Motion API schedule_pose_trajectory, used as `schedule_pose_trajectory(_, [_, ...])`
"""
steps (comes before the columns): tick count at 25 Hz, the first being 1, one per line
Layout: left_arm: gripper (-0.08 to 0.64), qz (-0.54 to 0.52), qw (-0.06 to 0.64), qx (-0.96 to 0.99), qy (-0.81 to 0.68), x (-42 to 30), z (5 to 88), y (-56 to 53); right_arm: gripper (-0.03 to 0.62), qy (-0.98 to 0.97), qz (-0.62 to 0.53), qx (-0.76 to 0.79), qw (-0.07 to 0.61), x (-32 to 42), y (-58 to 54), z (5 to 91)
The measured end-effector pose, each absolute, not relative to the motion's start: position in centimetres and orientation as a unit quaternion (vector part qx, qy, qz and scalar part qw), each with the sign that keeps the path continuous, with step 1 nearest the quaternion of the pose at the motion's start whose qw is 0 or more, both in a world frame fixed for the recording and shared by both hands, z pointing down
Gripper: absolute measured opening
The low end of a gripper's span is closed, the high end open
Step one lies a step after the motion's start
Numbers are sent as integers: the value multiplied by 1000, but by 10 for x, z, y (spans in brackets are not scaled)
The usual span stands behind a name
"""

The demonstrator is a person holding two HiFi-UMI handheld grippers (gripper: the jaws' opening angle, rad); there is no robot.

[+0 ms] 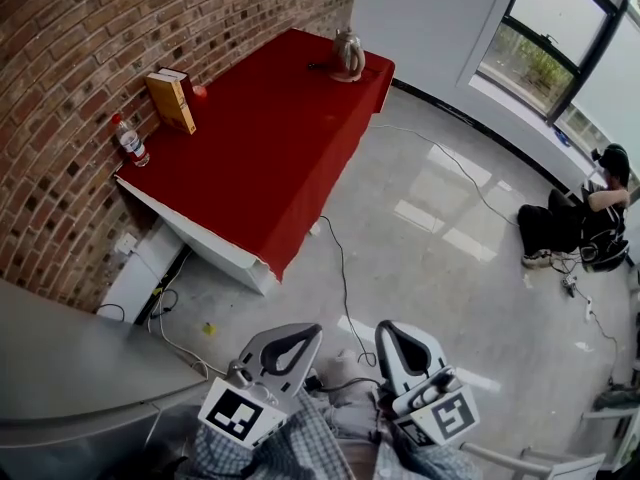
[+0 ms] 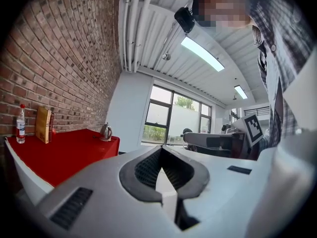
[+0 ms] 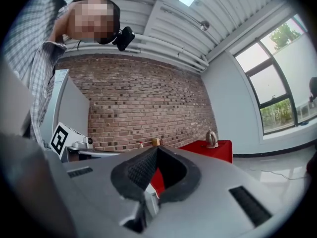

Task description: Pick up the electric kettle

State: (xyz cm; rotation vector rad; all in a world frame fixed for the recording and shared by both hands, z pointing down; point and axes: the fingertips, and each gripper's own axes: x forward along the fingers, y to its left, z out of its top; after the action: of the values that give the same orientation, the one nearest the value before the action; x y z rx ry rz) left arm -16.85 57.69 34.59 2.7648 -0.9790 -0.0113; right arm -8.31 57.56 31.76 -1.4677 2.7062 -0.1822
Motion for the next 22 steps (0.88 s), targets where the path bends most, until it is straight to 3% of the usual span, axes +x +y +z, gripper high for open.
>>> schedule_pose_trajectory(22, [6, 30, 98, 934, -342, -149, 356, 536, 6, 885, -78, -458, 22, -63, 522, 330])
